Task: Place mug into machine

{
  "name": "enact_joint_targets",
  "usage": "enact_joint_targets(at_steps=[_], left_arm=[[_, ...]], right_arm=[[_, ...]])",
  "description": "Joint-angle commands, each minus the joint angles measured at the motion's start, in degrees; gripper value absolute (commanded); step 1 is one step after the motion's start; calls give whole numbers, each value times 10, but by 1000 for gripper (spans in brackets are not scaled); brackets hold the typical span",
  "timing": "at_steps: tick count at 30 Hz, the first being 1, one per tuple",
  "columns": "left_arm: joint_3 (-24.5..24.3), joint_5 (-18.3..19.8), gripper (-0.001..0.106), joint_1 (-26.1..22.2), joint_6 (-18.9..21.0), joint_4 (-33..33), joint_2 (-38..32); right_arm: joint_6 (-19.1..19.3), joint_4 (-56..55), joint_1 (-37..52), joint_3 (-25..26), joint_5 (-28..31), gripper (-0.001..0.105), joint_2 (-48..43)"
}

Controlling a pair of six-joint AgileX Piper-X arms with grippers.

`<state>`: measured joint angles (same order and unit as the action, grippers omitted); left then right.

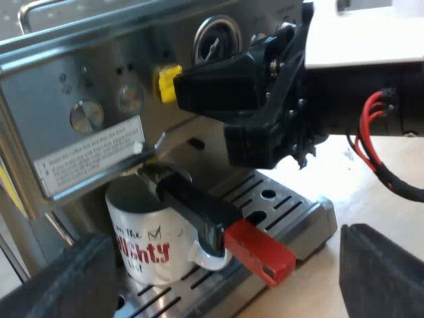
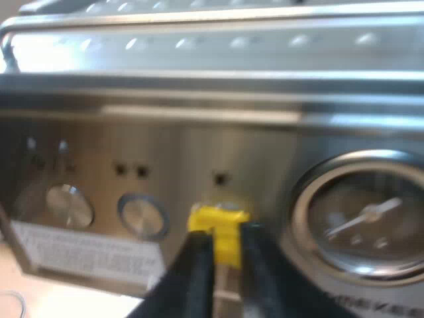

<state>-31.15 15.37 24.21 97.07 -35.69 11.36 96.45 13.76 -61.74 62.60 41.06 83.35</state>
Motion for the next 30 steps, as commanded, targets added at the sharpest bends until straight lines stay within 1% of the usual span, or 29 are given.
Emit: enact_joint_targets(at_steps=[1, 2, 3, 5, 6, 7, 8, 10, 11, 12, 14, 15, 17, 18, 20, 21, 22, 23, 24, 25, 27, 28, 30], left_arm=[[-5, 3, 71, 3, 8, 25, -3], [-5, 3, 71, 3, 8, 33, -3], [-5, 3, 71, 3, 7, 43, -3], [-5, 3, 71, 3, 7, 63, -3], [-5, 3, 71, 3, 7, 70, -3], [-5, 3, 71, 3, 7, 74, -3], [-5, 3, 71, 3, 7, 78, -3], [-14, 3, 71, 3, 15, 71, -1], [-17, 3, 71, 3, 18, 67, 0], [-26, 3, 71, 3, 31, 62, 5], [-32, 3, 71, 3, 44, 62, 10], [-51, 1, 71, 3, 60, 62, 28], [-71, -7, 71, 3, 69, 60, 45], [-86, -8, 71, 3, 78, 60, 61], [-107, -25, 71, 1, 81, 60, 85], [-118, -40, 71, -6, 82, 60, 101], [-121, -44, 71, -13, 82, 60, 109], [-130, -45, 71, -30, 82, 60, 125], [-137, -39, 71, -52, 87, 60, 138], [-140, -32, 71, -60, 88, 60, 142], [-150, -2, 71, -112, 101, 60, 159], [-151, 4, 71, -126, 101, 60, 162], [-152, 9, 71, -177, 101, 56, 165]], right_arm=[[2, -4, -13, 5, 24, 39, -21], [2, -5, -15, 5, 24, 41, -23], [2, -15, -25, 5, 23, 51, -31], [2, -32, -34, 5, 23, 61, -43], [2, -69, -53, 5, 23, 69, -70], [2, -116, -62, 5, 21, 71, -90], [4, -150, -67, 5, 16, 71, -107], [4, -215, -67, 5, -24, 71, -139], [4, -232, -63, 5, -32, 71, -148], [4, -258, -58, 5, -38, 71, -165], [4, -297, -48, 5, -39, 71, -190], [4, -320, -38, 5, -39, 71, -207], [2, -349, -20, 5, -44, 71, -234], [2, -369, -1, 5, -57, 71, -252], [-2, -395, 31, 5, -85, 71, -276], [-6, -411, 47, 5, -94, 71, -290], [-7, -411, 52, 5, -96, 71, -291], [-10, -429, 74, 5, -106, 71, -306], [-14, -462, 121, 5, -130, 71, -330], [-14, -469, 136, 5, -138, 71, -338], [-14, -513, 195, 6, -173, 71, -358], [-14, -524, 219, 5, -184, 71, -362], [-24, -564, 290, 5, -228, 71, -374]])
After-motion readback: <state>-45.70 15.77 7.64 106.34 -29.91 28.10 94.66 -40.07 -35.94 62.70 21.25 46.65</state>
